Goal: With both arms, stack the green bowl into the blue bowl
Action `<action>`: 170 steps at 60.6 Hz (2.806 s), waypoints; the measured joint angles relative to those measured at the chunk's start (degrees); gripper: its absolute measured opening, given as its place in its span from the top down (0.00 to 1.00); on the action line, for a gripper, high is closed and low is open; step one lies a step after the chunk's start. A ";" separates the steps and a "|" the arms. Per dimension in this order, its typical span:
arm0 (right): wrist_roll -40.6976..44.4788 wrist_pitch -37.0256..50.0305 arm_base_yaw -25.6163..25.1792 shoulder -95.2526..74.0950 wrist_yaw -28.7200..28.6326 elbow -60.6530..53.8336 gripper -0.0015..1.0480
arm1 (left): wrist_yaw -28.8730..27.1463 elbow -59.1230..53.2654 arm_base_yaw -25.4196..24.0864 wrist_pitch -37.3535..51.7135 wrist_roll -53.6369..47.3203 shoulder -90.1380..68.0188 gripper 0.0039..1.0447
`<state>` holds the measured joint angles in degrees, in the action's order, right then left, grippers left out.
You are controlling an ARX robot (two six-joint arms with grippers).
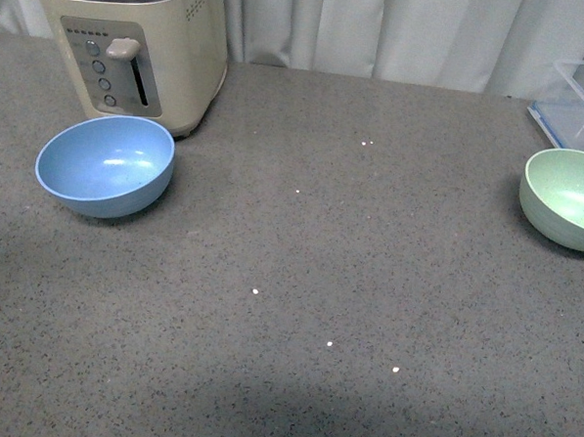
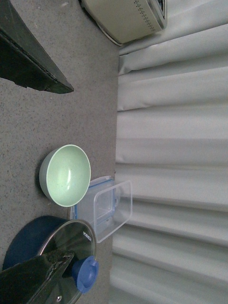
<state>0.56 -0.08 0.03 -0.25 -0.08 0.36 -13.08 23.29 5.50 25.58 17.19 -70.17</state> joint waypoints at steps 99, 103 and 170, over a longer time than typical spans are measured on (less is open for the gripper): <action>0.00 0.00 0.00 0.00 -0.02 -0.02 0.09 | -0.20 34.03 -2.19 -13.94 2.03 -49.53 0.48; 0.00 0.00 0.00 0.00 0.00 -0.02 0.09 | -0.15 34.34 -2.23 -14.27 2.14 -49.53 0.58; 0.00 0.00 0.00 0.00 0.00 -0.02 0.09 | 3.15 51.76 24.33 -25.68 16.15 -56.72 0.96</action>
<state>0.56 -0.08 0.03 -0.25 -0.08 0.34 -9.93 75.05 29.82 -0.10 33.34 -126.89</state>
